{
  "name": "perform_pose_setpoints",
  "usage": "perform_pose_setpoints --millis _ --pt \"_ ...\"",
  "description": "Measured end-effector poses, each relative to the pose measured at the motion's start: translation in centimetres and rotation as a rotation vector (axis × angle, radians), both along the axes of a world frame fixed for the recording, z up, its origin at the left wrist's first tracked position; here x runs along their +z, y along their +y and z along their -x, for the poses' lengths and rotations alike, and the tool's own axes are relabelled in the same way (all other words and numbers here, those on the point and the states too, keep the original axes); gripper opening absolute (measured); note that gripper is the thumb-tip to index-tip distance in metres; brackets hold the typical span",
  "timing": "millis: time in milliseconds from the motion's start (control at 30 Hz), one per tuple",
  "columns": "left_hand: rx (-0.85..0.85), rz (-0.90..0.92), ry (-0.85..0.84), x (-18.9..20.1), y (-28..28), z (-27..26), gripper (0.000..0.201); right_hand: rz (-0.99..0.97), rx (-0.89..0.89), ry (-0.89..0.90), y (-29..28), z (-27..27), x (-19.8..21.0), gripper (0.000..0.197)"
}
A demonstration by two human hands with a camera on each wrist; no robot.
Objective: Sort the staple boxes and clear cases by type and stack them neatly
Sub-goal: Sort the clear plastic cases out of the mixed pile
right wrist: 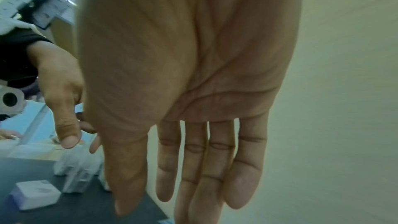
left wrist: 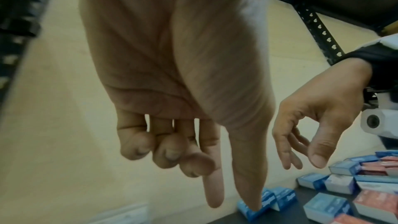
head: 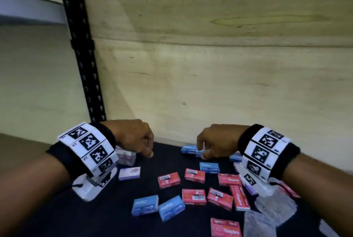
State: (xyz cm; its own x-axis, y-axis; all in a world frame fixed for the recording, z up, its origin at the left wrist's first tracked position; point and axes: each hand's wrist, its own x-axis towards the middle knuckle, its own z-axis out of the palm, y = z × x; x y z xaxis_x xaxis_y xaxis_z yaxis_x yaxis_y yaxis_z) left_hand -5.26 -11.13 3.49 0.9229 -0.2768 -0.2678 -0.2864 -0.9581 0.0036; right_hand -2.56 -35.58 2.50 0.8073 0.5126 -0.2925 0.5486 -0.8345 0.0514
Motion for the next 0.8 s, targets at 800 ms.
perform_pose_setpoints --millis 800 --pt "0.2 -0.014 0.171 -3.8 8.5 6.5 0.041 0.155 0.297 -0.008 16.8 1.2 -4.4 0.039"
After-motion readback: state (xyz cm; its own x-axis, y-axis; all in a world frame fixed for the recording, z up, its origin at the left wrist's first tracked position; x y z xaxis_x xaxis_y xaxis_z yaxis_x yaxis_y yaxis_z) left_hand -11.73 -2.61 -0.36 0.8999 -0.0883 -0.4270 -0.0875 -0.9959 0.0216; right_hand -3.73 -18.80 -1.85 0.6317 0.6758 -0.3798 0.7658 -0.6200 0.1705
